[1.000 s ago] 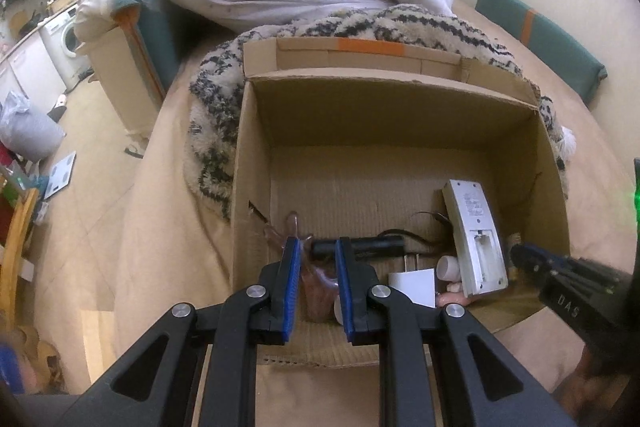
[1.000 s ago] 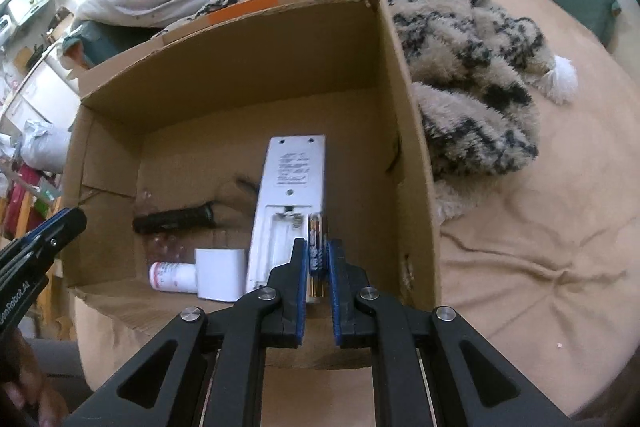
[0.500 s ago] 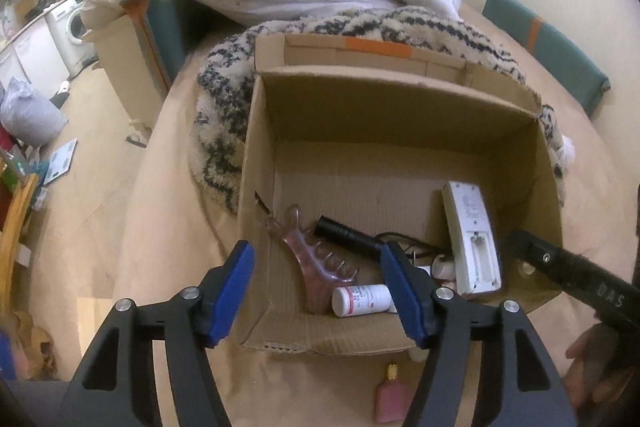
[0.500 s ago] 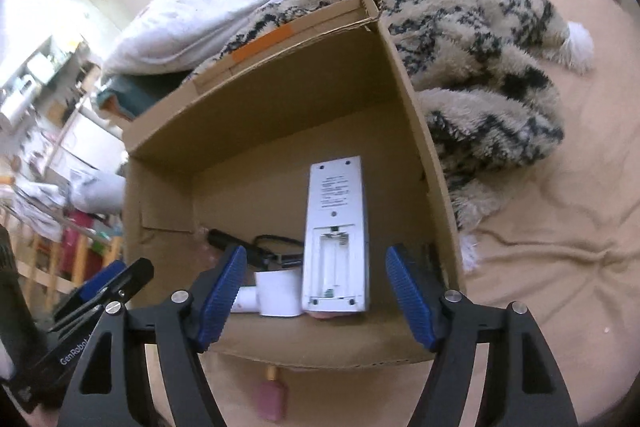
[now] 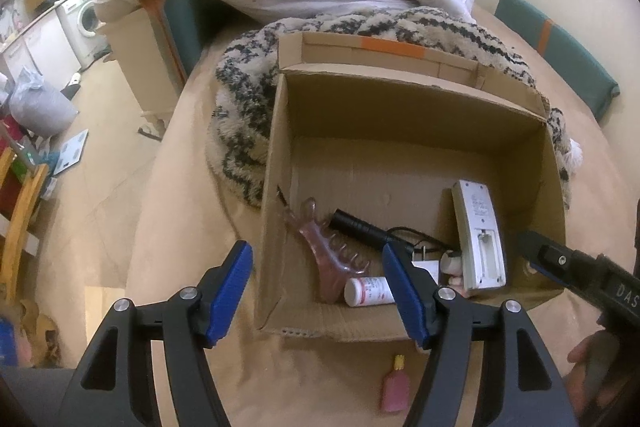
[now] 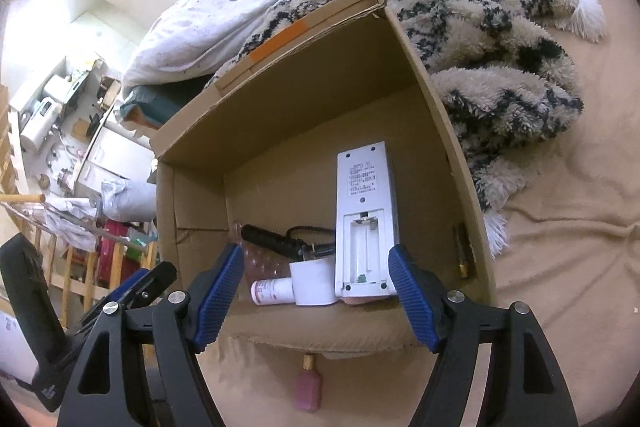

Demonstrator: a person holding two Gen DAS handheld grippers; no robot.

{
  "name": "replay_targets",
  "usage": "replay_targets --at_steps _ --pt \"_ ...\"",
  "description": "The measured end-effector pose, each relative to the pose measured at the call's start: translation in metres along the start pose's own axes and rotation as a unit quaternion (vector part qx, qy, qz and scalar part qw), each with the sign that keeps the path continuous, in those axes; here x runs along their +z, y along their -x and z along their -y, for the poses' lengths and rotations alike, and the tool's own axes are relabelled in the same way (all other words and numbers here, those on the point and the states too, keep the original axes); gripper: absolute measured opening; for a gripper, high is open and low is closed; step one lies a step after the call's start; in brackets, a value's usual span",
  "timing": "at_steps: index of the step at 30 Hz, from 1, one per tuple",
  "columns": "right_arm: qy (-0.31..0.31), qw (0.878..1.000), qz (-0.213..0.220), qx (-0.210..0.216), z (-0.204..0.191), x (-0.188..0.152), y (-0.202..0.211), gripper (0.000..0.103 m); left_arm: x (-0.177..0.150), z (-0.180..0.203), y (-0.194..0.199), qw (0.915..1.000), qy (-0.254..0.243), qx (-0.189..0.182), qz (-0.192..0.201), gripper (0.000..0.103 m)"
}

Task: Organize rigid objects
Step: 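Grasp a second AA battery with left tool while right tool grasps pink perfume bottle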

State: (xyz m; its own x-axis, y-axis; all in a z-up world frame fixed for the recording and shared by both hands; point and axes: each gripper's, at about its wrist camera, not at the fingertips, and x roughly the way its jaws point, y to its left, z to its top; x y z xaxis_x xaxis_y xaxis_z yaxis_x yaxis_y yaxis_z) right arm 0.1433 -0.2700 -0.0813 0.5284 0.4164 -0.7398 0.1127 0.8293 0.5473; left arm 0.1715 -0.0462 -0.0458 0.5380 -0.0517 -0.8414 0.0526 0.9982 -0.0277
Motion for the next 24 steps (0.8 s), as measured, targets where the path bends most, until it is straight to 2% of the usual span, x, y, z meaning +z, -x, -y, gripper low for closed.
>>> replay_targets --at_steps 14,16,20,24 --pt "0.010 1.000 -0.008 -0.001 -0.004 -0.021 0.019 0.079 -0.025 -0.019 0.009 0.9995 0.023 0.013 -0.020 0.064" --pt "0.002 1.000 -0.013 0.009 -0.001 -0.025 0.022 0.079 -0.028 -0.021 0.008 0.9992 0.024 0.016 -0.026 0.064" --pt "-0.027 0.999 -0.025 0.039 0.007 -0.031 0.026 0.079 -0.036 -0.030 0.002 0.9977 0.037 0.019 -0.053 0.064" --pt "-0.030 0.997 -0.059 0.045 0.007 -0.038 0.017 0.079 -0.043 -0.045 -0.007 0.9941 0.070 0.014 -0.081 0.064"
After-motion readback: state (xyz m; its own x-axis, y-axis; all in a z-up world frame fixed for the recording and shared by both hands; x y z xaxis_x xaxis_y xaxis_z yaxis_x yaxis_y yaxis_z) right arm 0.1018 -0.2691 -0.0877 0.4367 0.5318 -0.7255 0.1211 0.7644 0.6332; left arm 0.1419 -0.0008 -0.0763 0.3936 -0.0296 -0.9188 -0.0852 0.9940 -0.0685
